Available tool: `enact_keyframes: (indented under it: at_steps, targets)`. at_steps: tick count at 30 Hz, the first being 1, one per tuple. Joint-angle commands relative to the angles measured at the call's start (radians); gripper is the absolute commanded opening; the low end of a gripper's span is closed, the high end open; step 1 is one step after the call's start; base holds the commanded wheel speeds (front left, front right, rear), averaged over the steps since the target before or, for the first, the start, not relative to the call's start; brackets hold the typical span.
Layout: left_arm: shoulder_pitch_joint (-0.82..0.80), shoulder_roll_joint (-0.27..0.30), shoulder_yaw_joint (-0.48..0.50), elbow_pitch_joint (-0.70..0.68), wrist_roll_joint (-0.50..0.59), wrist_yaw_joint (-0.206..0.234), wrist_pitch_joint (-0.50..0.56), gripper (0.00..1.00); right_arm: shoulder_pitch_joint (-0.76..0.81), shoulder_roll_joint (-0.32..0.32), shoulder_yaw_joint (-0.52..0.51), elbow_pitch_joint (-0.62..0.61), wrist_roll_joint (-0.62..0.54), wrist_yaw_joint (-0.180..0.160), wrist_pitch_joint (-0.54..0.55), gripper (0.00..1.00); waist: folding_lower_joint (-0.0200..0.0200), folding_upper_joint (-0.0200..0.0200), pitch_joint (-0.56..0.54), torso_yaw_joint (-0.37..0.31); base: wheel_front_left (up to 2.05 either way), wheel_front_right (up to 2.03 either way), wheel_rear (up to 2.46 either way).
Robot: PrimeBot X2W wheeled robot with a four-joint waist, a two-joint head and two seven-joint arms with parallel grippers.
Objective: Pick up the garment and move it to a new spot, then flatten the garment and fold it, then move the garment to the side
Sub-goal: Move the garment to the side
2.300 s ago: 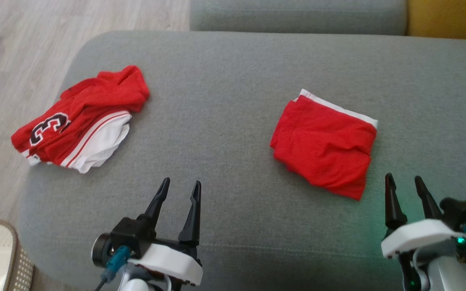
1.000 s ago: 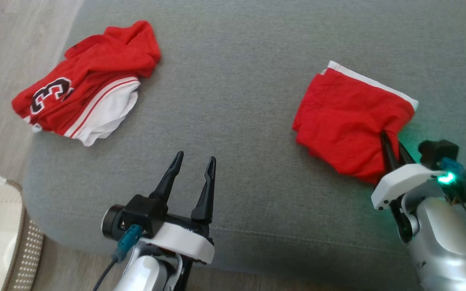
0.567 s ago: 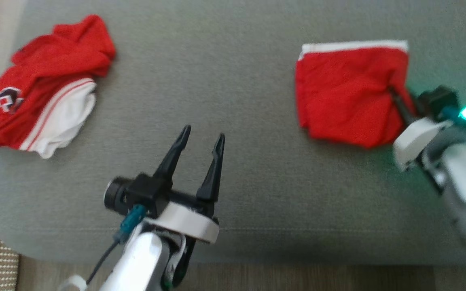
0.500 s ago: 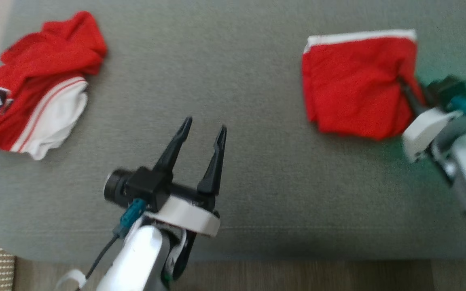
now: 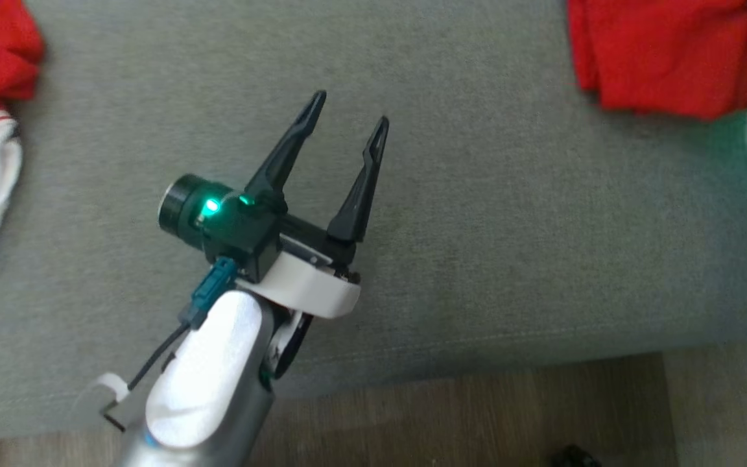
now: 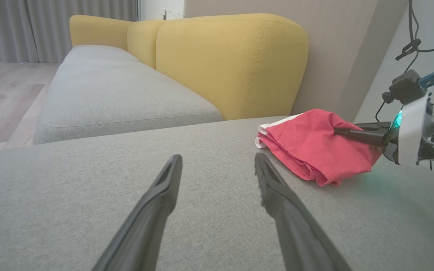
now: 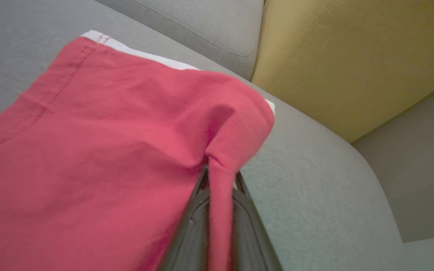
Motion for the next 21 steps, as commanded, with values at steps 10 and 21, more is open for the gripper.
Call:
enact_keyframes:
  at_steps: [10, 21]
  targets:
    - [-0.069, 0.003, 0.042, -0.054, 0.034, -0.02, -0.005, 1.0, -0.014, -0.063, -0.078, -0.139, -0.058, 0.0, -0.013, 0.0, -0.0001, 0.0001, 0.07, -0.058, 0.0, 0.0, 0.0]
    - [-0.061, 0.003, 0.052, -0.048, 0.027, -0.025, -0.005, 1.0, 0.049, -0.01, -0.209, -0.192, -0.144, 0.0, -0.013, 0.21, -0.0001, 0.0001, 0.078, -0.062, 0.0, 0.0, 0.0]
